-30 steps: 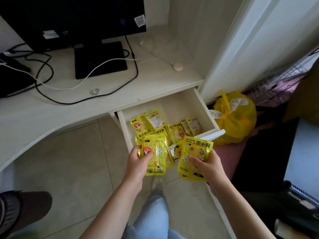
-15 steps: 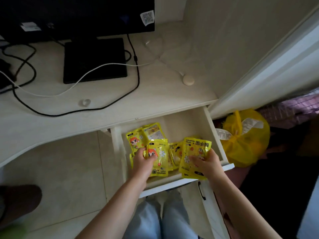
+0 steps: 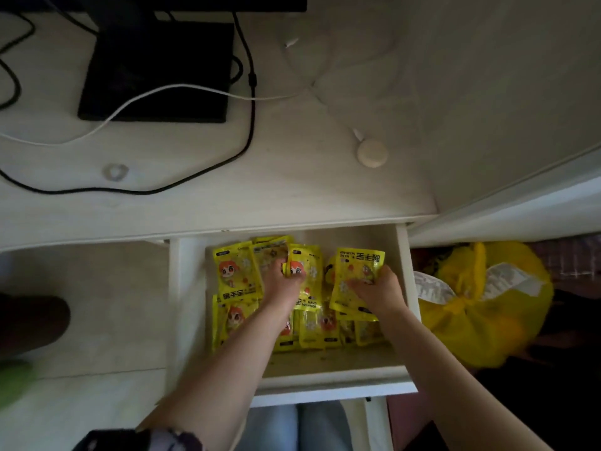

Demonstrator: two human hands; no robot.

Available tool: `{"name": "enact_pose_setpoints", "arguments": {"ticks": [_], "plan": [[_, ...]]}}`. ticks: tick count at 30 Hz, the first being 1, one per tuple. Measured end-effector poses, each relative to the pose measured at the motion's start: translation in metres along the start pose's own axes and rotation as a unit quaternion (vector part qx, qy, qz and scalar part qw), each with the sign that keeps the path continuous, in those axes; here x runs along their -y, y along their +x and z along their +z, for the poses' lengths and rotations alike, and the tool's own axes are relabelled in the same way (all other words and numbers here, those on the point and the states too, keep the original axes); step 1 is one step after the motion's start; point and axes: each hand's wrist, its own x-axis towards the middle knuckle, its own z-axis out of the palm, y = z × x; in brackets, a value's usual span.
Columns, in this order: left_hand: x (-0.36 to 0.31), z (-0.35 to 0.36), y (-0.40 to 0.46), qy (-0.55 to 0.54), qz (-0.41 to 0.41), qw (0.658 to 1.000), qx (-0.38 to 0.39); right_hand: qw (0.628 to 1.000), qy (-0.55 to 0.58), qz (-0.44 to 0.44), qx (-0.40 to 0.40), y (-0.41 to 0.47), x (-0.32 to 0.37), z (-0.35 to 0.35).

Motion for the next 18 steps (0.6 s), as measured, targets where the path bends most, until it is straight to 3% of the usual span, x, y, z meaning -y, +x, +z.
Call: {"name": "enact_pose_setpoints", "arguments": {"ticks": [9,18], "plan": [[0.004,0.031,0.040,0.043,0.027,0.998,-0.042,0.998,0.002,-0.009,0.055,0.042,0.009,0.003],[0.007,0.041,0.029,0.079,0.077,0.992,-0.053,0.993,-0.092,0.017,0.068,0.052,0.013,0.007]]}}
